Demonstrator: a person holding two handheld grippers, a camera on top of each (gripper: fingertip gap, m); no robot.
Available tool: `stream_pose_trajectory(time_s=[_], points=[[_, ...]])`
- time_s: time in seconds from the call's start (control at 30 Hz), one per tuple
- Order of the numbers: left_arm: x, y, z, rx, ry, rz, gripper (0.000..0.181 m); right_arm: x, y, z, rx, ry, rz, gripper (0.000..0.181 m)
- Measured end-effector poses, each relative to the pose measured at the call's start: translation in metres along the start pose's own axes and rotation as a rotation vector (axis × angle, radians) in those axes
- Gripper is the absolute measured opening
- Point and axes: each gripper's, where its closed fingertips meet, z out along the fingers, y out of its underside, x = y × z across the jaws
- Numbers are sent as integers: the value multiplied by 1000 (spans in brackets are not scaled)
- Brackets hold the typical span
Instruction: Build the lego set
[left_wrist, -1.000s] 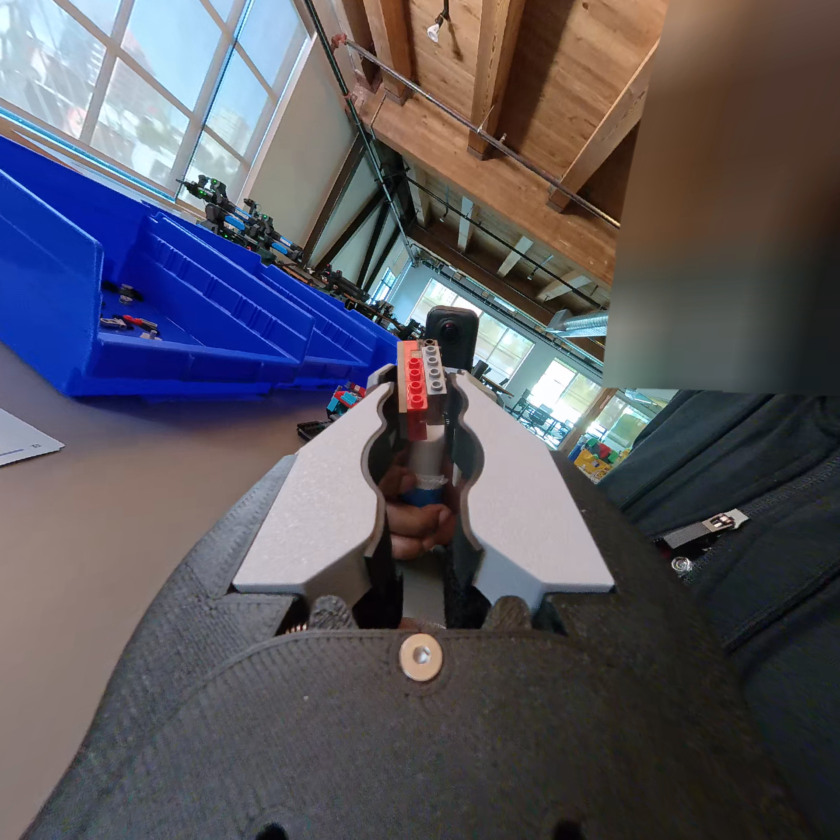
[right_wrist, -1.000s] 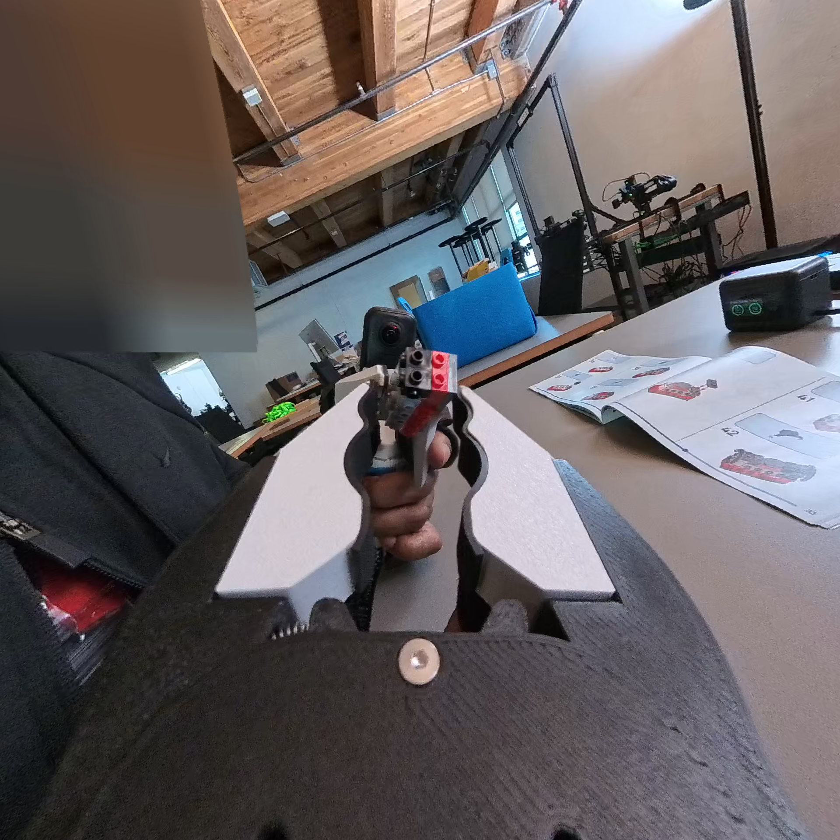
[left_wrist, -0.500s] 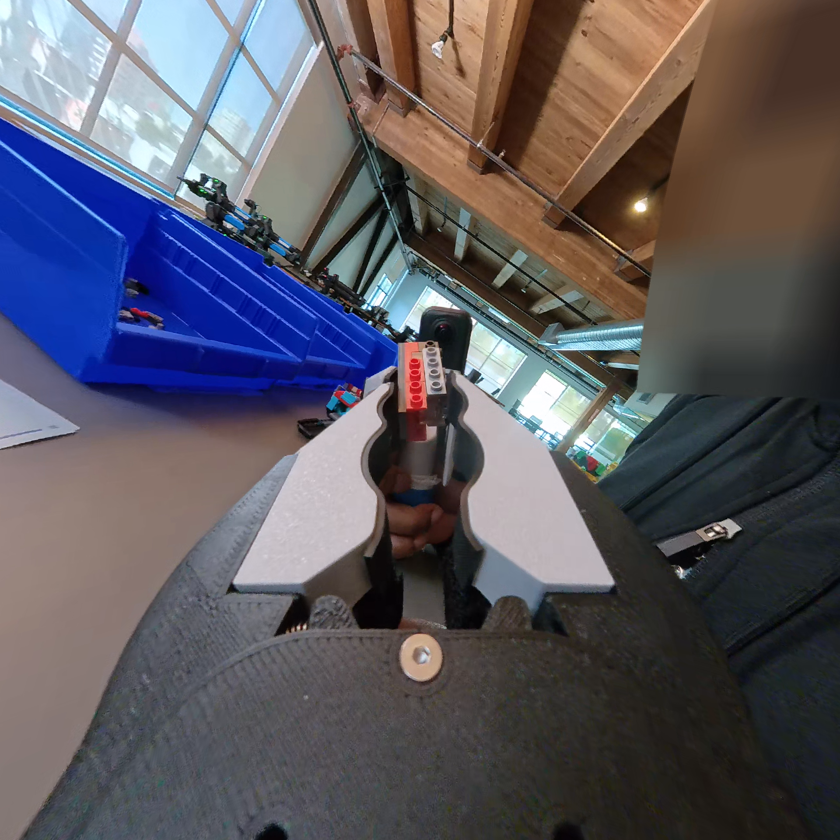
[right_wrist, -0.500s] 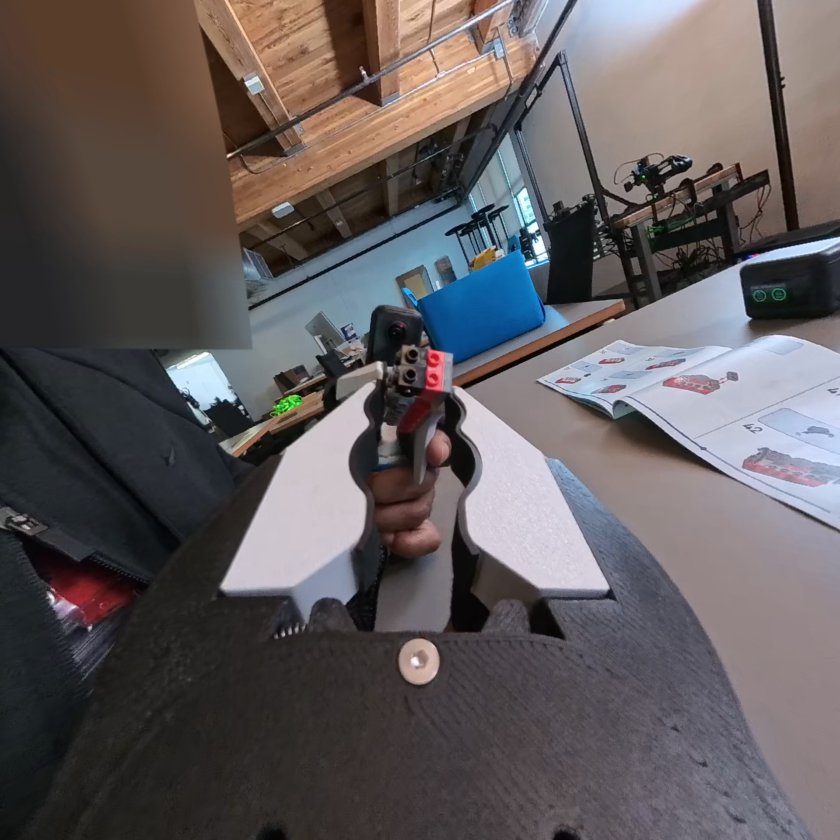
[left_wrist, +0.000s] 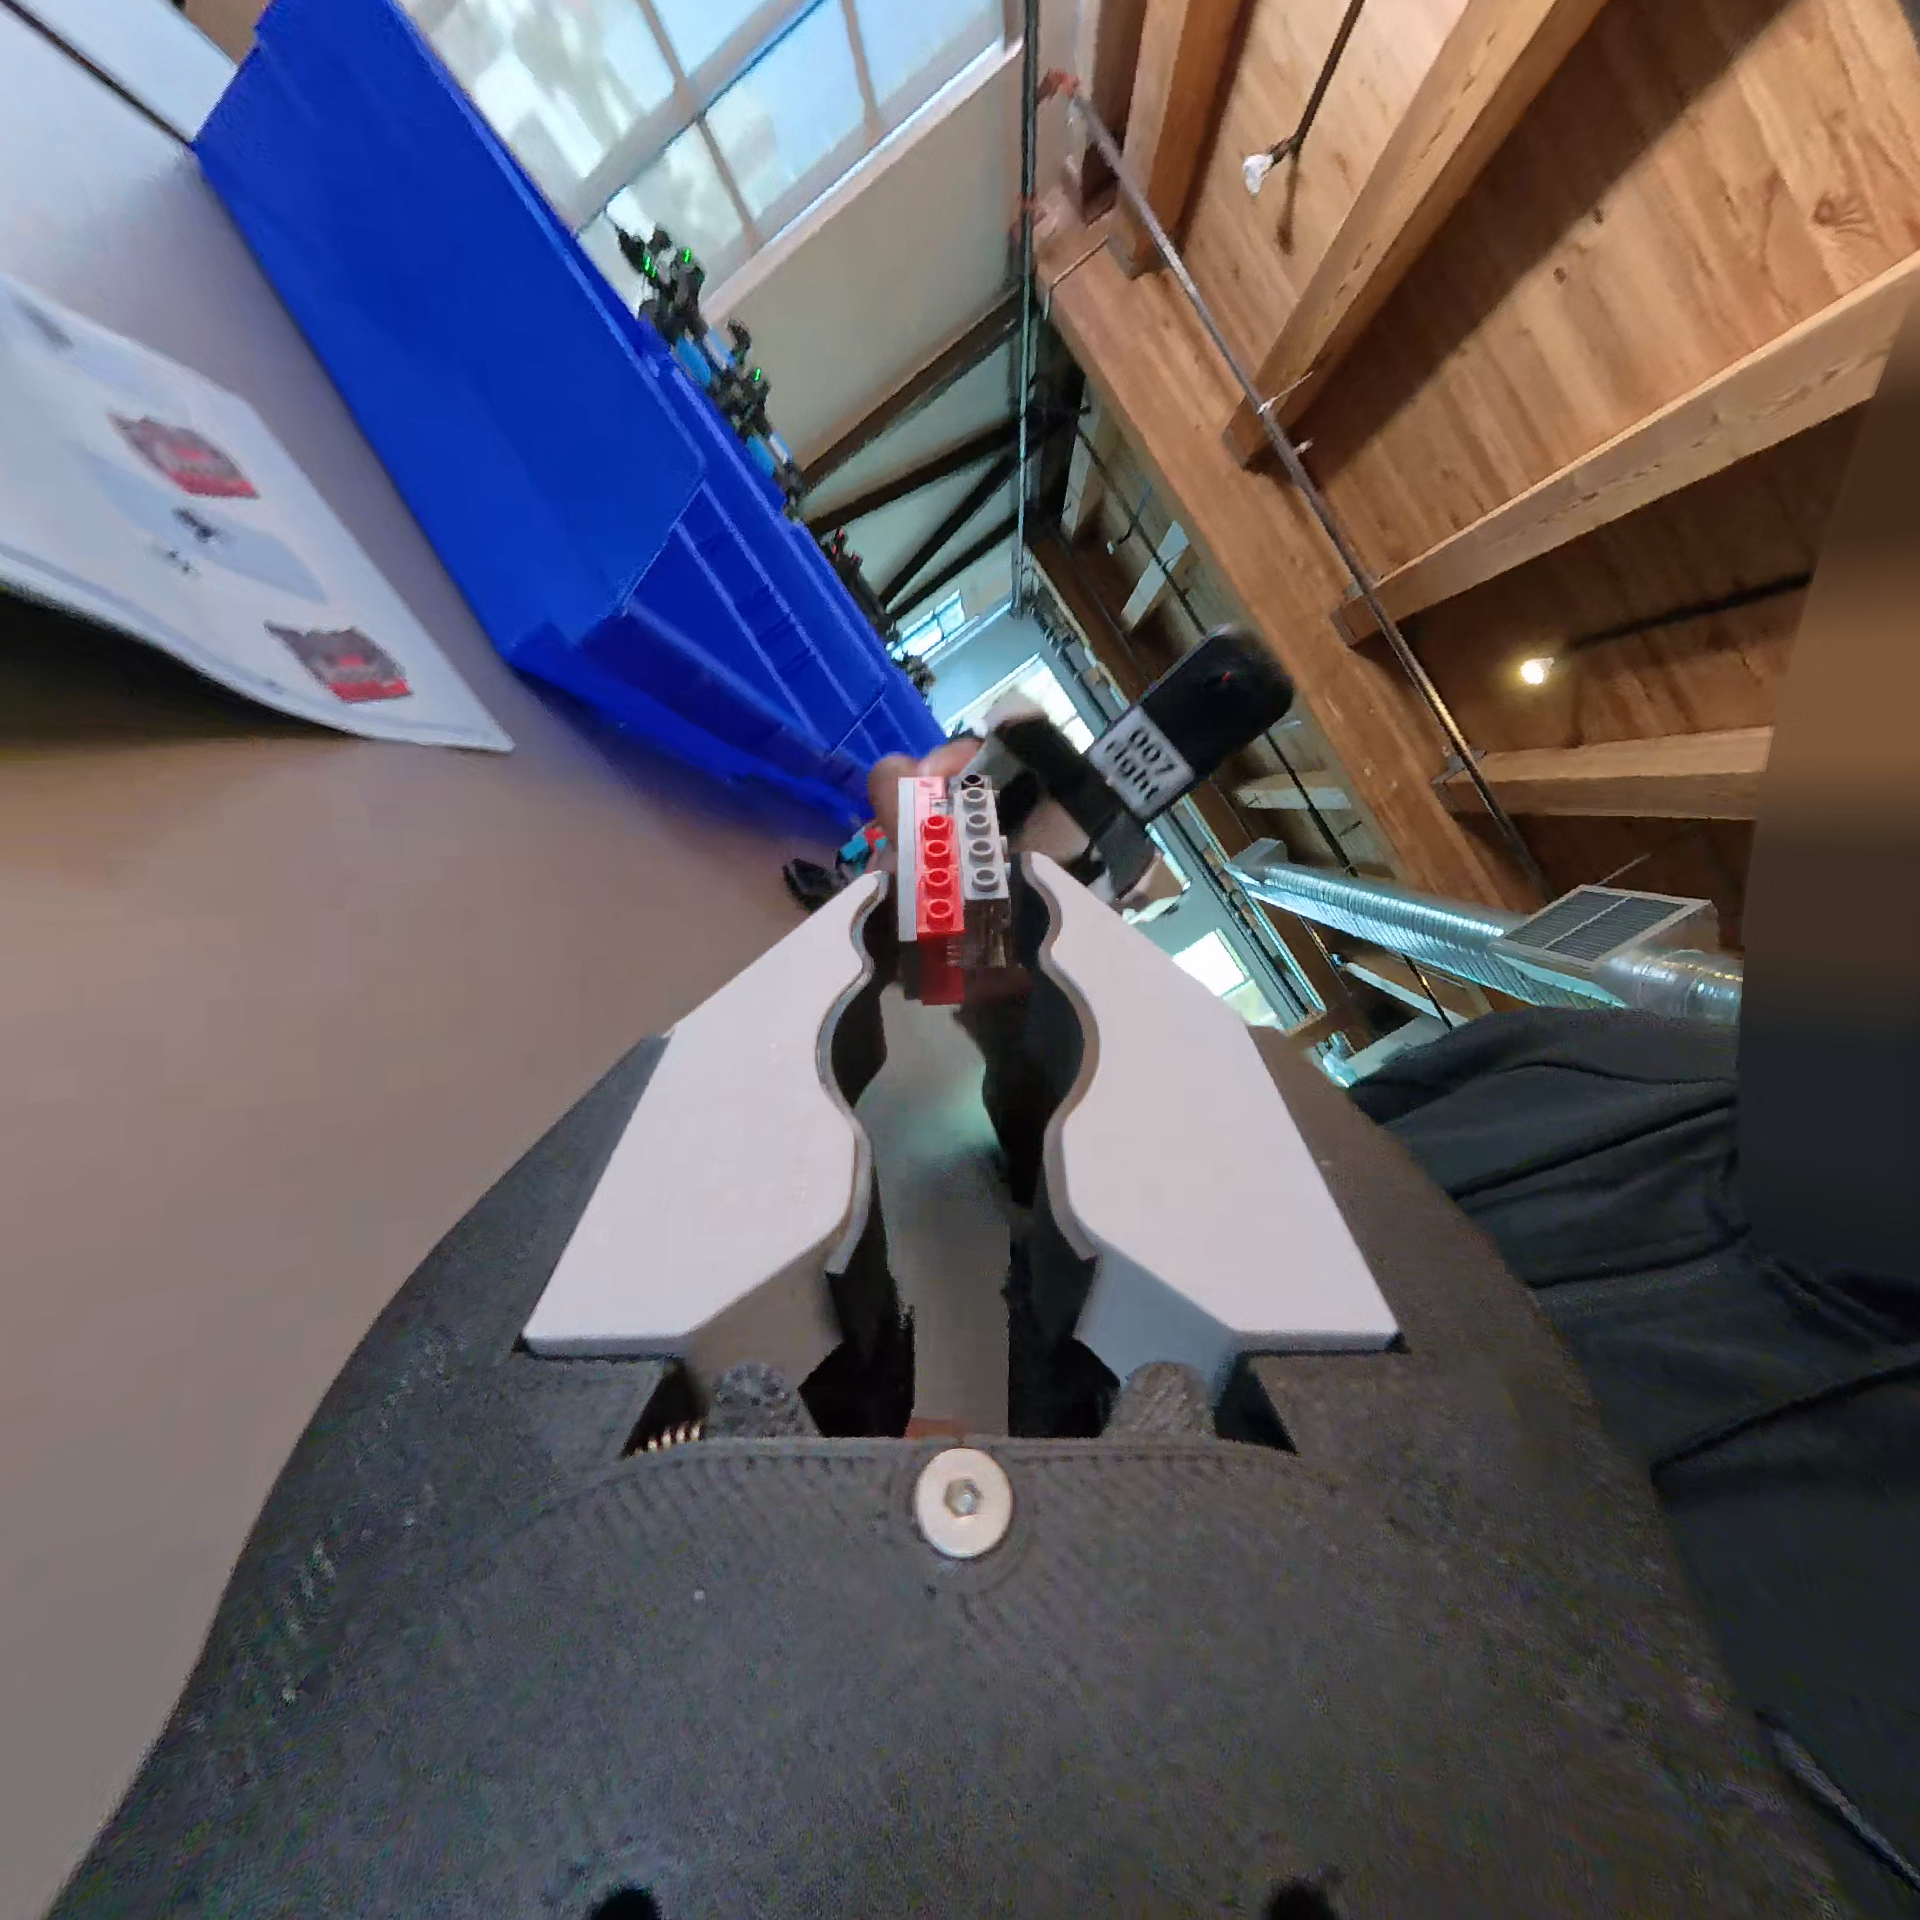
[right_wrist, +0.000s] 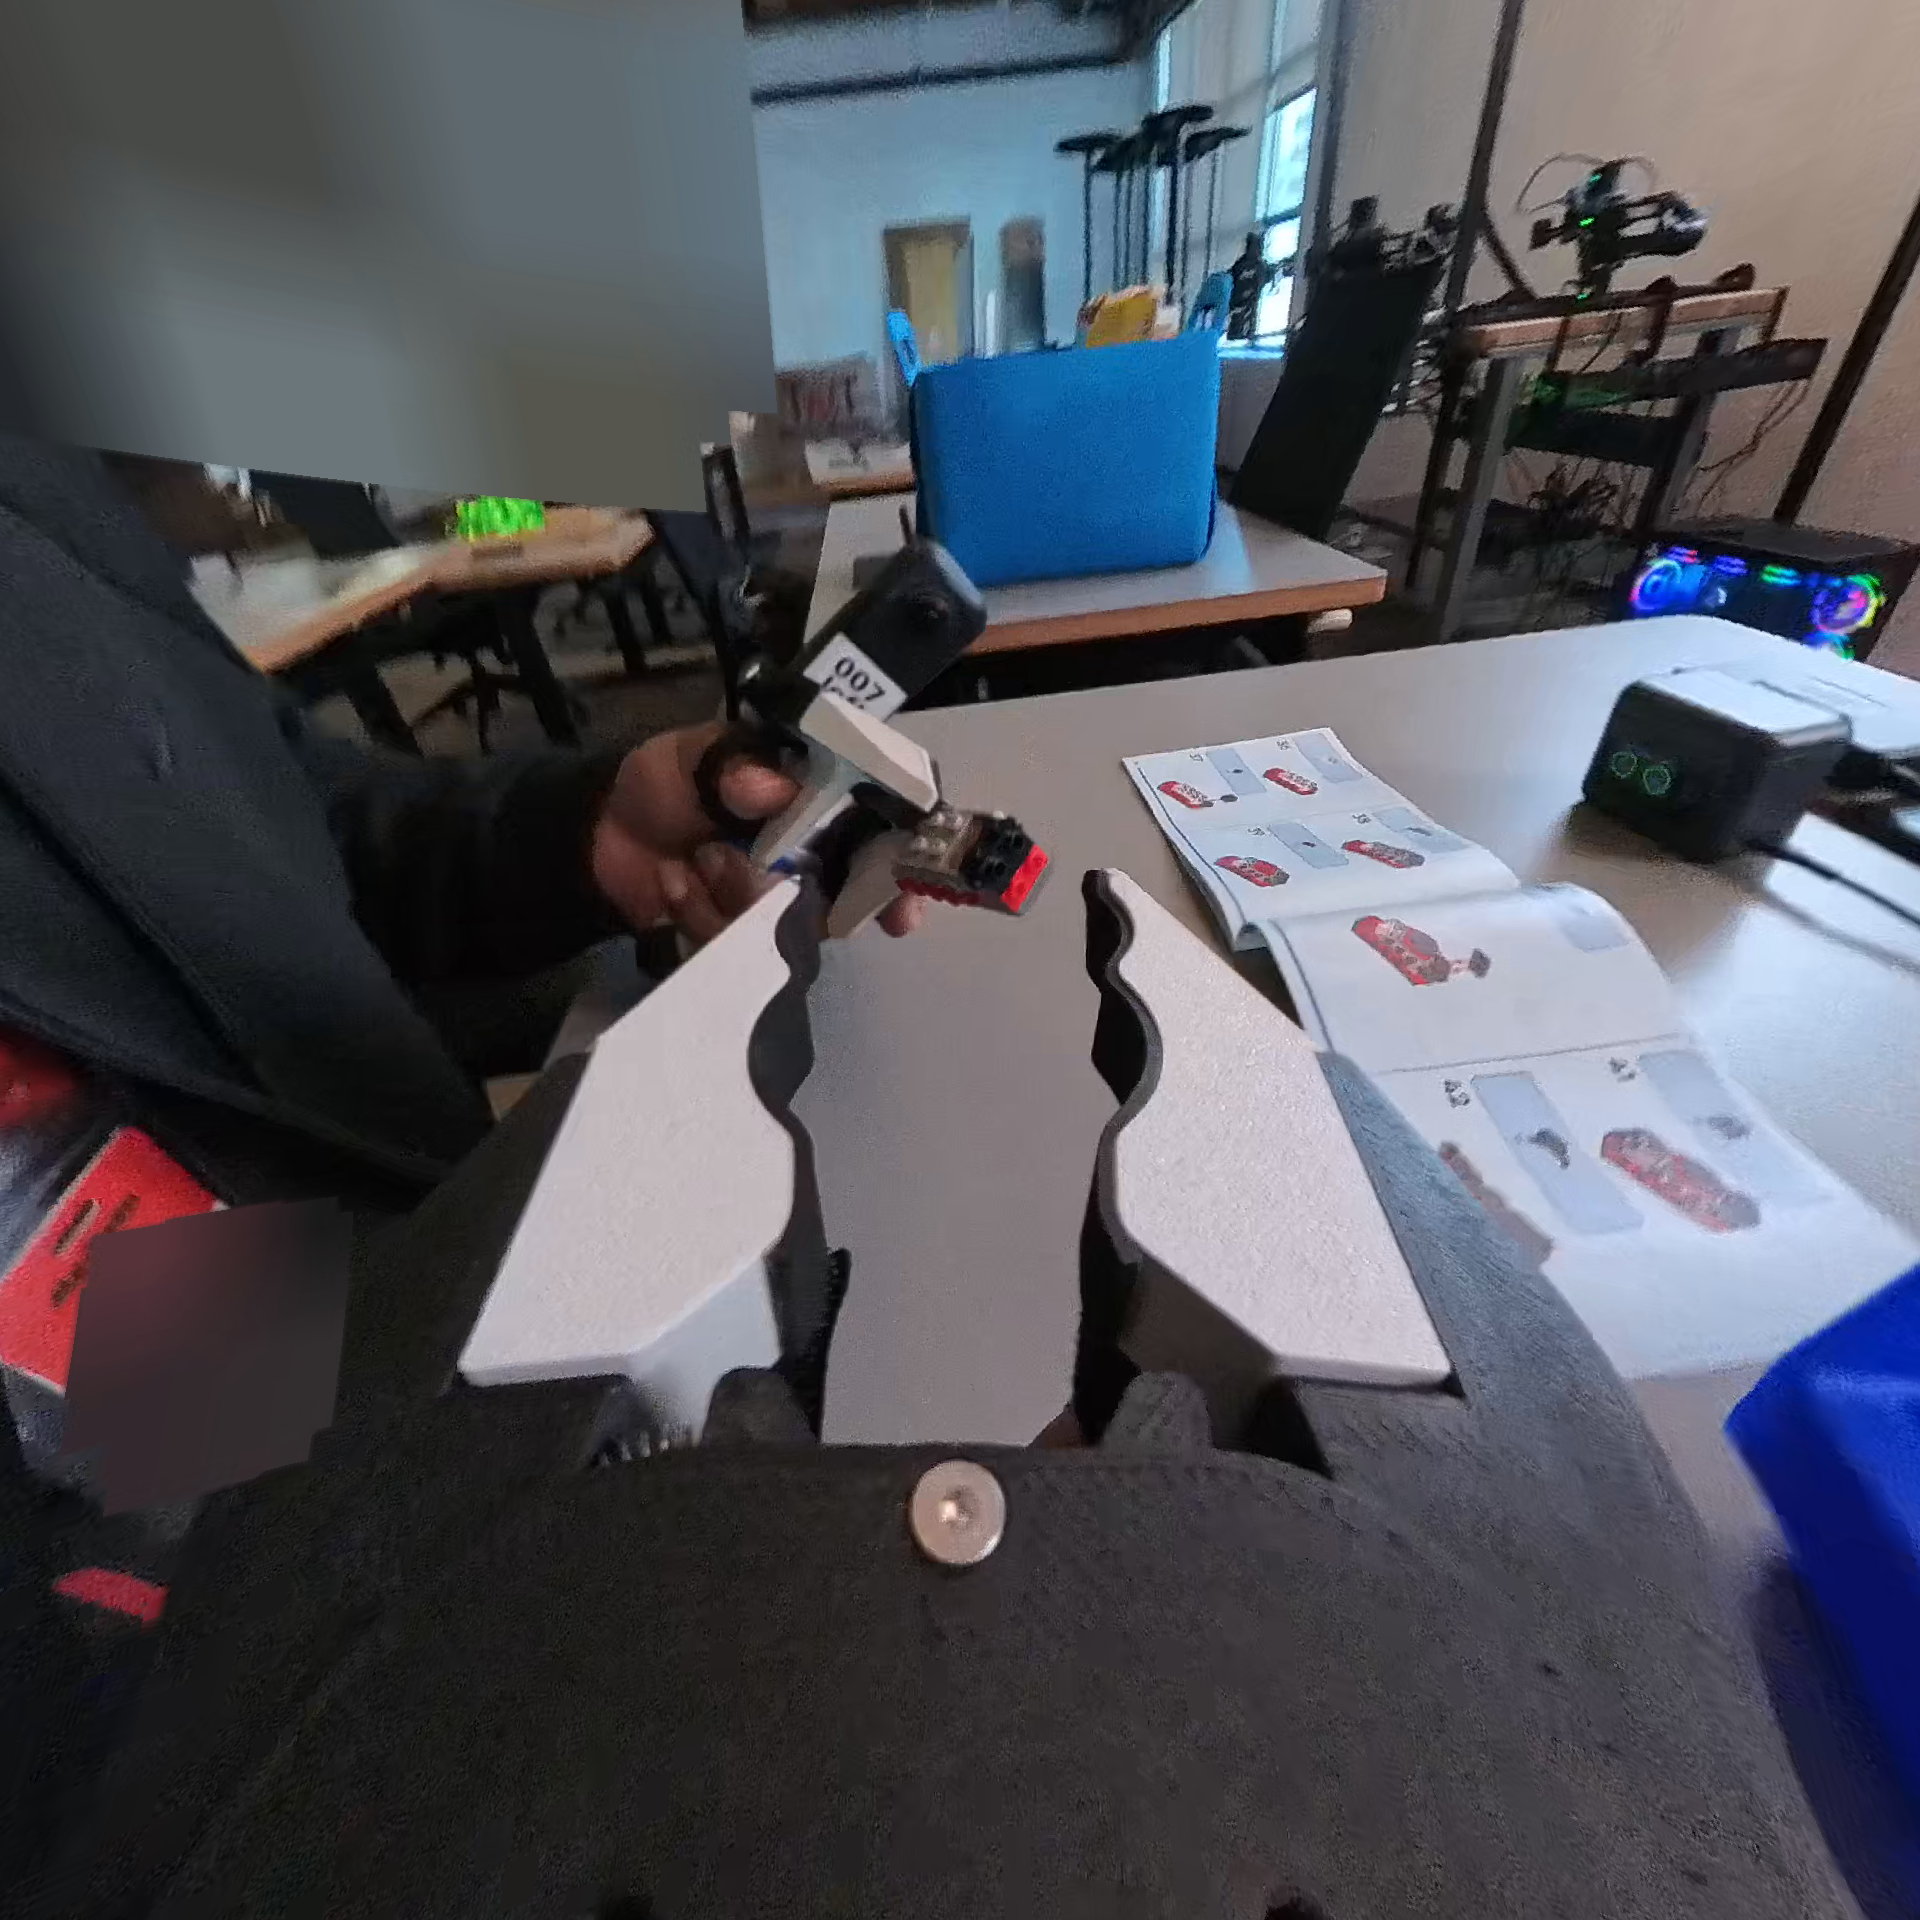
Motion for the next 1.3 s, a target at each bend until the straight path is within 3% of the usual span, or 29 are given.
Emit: stream_pose_trajectory(time_s=[0.4,0.87,1.03,1.3], points=[[-23,-5,-24,-114,-1,-134,22,15,32,61,-125,-158,-162,53],[-17,20,-9,-305,75,-241,22,0,43,51,-146,-247,-290,42],[-16,24,-7,-330,80,-258,23,-4,47,49,-166,-253,-301,41],[-17,24,-6,-321,57,-204,23,-7,57,51,-200,-258,-285,22]])
